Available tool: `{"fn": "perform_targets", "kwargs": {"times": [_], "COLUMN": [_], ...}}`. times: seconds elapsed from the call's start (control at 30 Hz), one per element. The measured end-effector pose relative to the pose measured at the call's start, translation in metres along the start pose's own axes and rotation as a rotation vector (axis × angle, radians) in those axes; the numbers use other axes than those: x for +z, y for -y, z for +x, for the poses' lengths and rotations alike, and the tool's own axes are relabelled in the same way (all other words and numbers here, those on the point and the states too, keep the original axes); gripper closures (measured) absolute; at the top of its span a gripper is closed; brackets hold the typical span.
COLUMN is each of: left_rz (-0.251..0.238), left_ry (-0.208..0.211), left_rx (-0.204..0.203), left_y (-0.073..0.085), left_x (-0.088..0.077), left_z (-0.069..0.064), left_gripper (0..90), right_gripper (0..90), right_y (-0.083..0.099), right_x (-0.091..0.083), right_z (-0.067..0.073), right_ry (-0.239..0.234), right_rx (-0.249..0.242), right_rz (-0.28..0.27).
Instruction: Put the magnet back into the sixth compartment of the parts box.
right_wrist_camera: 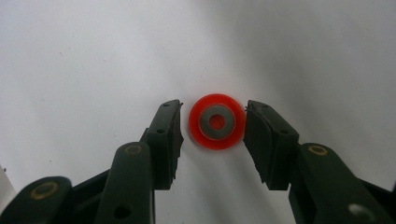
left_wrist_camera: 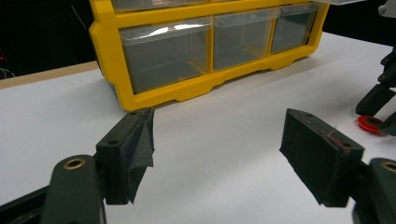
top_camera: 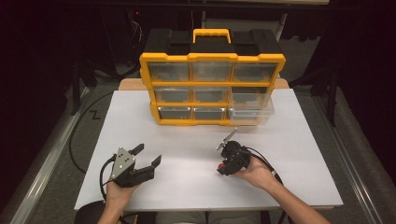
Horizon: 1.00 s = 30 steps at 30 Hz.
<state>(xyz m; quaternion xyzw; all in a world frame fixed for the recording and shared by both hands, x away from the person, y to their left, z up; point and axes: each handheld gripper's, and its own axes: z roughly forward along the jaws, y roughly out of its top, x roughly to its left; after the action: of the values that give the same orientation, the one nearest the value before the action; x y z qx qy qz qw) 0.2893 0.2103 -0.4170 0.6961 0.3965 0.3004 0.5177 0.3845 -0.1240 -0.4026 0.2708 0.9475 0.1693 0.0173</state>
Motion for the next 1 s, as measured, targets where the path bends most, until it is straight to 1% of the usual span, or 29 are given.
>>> {"fn": "perform_targets", "kwargs": {"times": [0.23,0.47,0.57,0.77,1.0], "left_rz": [0.0,-0.002,0.0,0.001,-0.001], "left_ry": [0.0,-0.002,-0.002,-0.001,-0.002], "left_rx": [0.0,-0.004,-0.003,0.001,0.0], "left_y": [-0.0001,-0.0002,-0.0002,-0.0003,-0.0003], "left_x": [-0.0001,-0.0001,-0.0003,-0.0006,-0.0007], "left_z": [-0.0001,-0.0001,0.0,0.0001,-0.0002], "left_gripper": [26.2,26.3,26.3,26.3,26.7], "right_gripper": [58.8,62.6,63.1,64.0,64.3], "right_y": [-0.0001,-0.0001,-0.0001,0.0008,0.0018], "right_x": [0.0014,0.0019,0.002,0.0025,0.0018], "right_z": [0.0009,0.0038,0.0038,0.0059,0.0044], "right_ry": [0.007,0.038,0.04,0.057,0.049], "right_rx": [-0.005,-0.023,-0.023,-0.045,-0.047], "right_rz": [0.007,0.014,0.015,0.01,0.005]}}
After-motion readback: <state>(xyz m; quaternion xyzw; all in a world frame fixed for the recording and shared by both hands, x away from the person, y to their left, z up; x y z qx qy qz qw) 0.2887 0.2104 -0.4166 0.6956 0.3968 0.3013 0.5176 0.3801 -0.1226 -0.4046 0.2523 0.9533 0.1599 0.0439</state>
